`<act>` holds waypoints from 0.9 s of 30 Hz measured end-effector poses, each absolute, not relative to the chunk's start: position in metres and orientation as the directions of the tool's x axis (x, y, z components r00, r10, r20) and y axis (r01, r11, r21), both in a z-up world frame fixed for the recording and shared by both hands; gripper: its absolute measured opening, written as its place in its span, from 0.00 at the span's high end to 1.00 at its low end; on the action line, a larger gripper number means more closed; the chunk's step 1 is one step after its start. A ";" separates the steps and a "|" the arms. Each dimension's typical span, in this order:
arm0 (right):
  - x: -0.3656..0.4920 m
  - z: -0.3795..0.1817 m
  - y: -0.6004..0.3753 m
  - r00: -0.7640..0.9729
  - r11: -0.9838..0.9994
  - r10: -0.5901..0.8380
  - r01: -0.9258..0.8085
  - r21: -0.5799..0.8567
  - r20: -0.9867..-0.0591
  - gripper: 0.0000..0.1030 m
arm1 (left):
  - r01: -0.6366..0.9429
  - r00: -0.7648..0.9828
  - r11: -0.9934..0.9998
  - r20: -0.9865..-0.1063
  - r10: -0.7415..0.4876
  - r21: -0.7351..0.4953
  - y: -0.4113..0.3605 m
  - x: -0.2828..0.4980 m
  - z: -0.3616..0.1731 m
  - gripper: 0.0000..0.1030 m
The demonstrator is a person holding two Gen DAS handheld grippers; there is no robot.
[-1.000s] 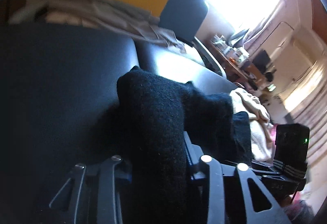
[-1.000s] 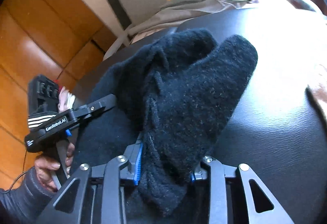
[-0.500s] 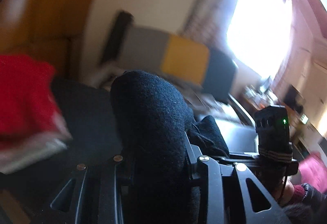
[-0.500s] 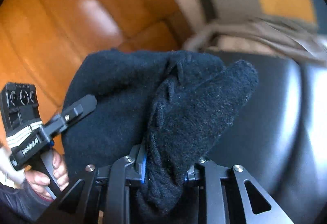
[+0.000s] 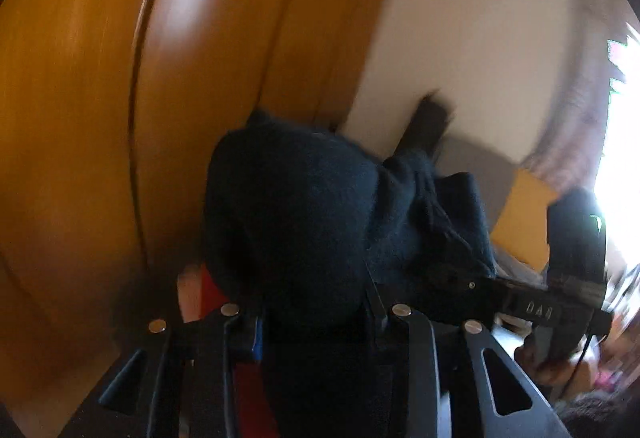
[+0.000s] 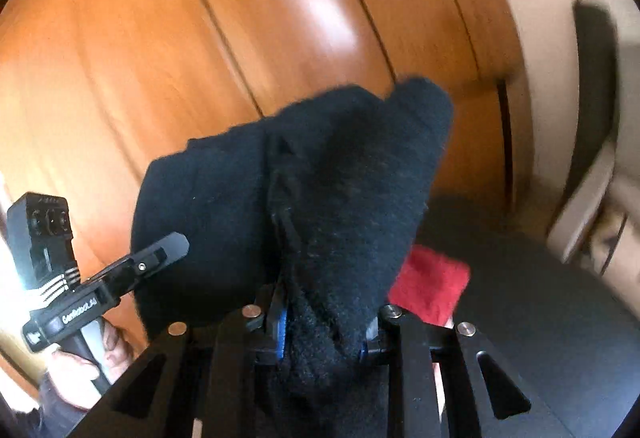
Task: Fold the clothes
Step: 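Carry the folded sweater with both grippers onto the stack of clothes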
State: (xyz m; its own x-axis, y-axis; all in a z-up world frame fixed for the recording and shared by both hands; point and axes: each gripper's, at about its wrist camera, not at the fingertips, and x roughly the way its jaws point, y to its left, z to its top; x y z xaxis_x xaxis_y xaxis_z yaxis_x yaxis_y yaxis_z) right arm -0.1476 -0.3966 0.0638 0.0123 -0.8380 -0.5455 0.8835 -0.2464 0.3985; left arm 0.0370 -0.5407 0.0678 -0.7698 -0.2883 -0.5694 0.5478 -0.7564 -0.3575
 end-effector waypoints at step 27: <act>-0.113 0.042 -0.388 -0.136 -0.138 -0.852 0.990 -0.034 -0.505 0.42 | 0.488 -0.803 -0.849 -0.485 -0.347 -0.202 -0.527 0.007 0.102 0.58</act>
